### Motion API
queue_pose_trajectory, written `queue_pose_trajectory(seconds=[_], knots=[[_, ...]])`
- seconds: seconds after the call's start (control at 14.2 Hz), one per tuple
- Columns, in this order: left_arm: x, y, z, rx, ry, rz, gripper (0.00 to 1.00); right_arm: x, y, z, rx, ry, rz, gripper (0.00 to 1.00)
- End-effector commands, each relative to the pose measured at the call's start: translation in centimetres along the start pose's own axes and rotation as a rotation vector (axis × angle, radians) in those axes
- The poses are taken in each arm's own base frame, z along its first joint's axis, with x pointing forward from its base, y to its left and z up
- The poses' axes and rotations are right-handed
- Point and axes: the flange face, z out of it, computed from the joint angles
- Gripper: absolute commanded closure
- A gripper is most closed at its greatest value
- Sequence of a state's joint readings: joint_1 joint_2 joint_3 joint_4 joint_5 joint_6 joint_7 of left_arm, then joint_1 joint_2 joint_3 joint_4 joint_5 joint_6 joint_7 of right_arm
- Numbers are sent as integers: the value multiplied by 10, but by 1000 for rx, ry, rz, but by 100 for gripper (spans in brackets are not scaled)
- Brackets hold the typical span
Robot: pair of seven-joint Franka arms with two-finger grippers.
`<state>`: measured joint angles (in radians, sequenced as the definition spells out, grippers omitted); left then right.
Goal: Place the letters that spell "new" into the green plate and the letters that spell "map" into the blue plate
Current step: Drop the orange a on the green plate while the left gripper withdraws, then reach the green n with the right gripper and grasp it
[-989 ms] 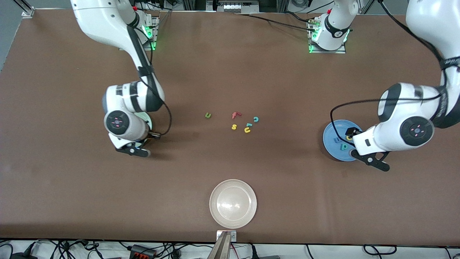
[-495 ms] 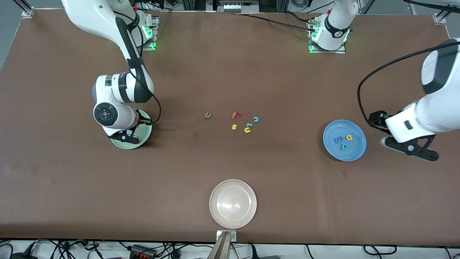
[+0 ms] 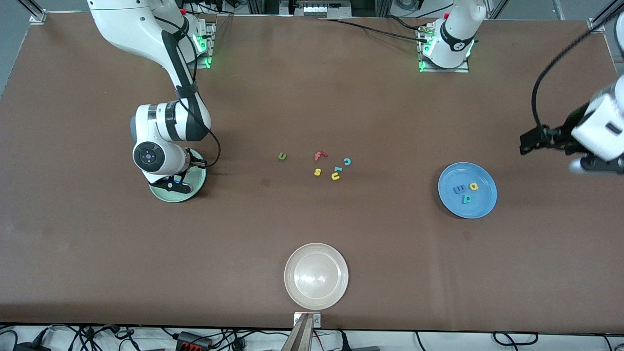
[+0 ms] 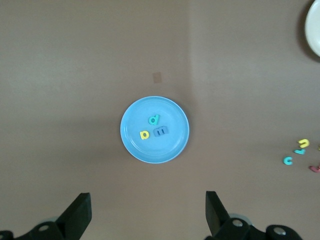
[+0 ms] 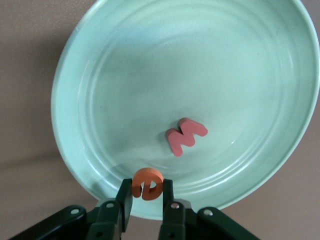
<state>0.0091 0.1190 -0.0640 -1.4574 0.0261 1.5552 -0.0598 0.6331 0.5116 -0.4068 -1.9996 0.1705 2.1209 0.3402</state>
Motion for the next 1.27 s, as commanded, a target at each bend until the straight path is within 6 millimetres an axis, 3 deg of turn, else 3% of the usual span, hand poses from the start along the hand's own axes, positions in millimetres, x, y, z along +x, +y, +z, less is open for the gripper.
queue_pose_trajectory(seconds=[0.0, 0.07, 0.28, 0.49, 0.64, 0.78, 0.92, 0.99, 1.2], knots=[[-58, -8, 8, -23, 36, -35, 0, 3, 2, -2, -4, 21, -19, 19], [-62, -8, 9, -25, 39, -41, 0, 3, 2, -7, 2, 27, -17, 0], [-58, 2, 19, -23, 21, -45, 0, 0, -13, -45, 30, 72, -33, 0], [-55, 8, 18, -23, 25, -25, 0, -14, -57, -69, 52, 115, -104, 0], [-51, 9, 19, -23, 28, -23, 0, -35, -105, -79, 111, 172, -141, 0], [-40, 9, 14, -26, 36, -23, 0, -54, -146, -77, 173, 188, -136, 0], [-41, 12, 12, -25, 36, -20, 0, -68, -174, -74, 248, 184, -48, 15], [-42, 15, 14, -24, 24, -15, 0, -79, -192, -65, 258, 177, 1, 17], [-43, 15, 13, -24, 22, -15, 0, -90, -218, -49, 252, 162, 177, 24]])
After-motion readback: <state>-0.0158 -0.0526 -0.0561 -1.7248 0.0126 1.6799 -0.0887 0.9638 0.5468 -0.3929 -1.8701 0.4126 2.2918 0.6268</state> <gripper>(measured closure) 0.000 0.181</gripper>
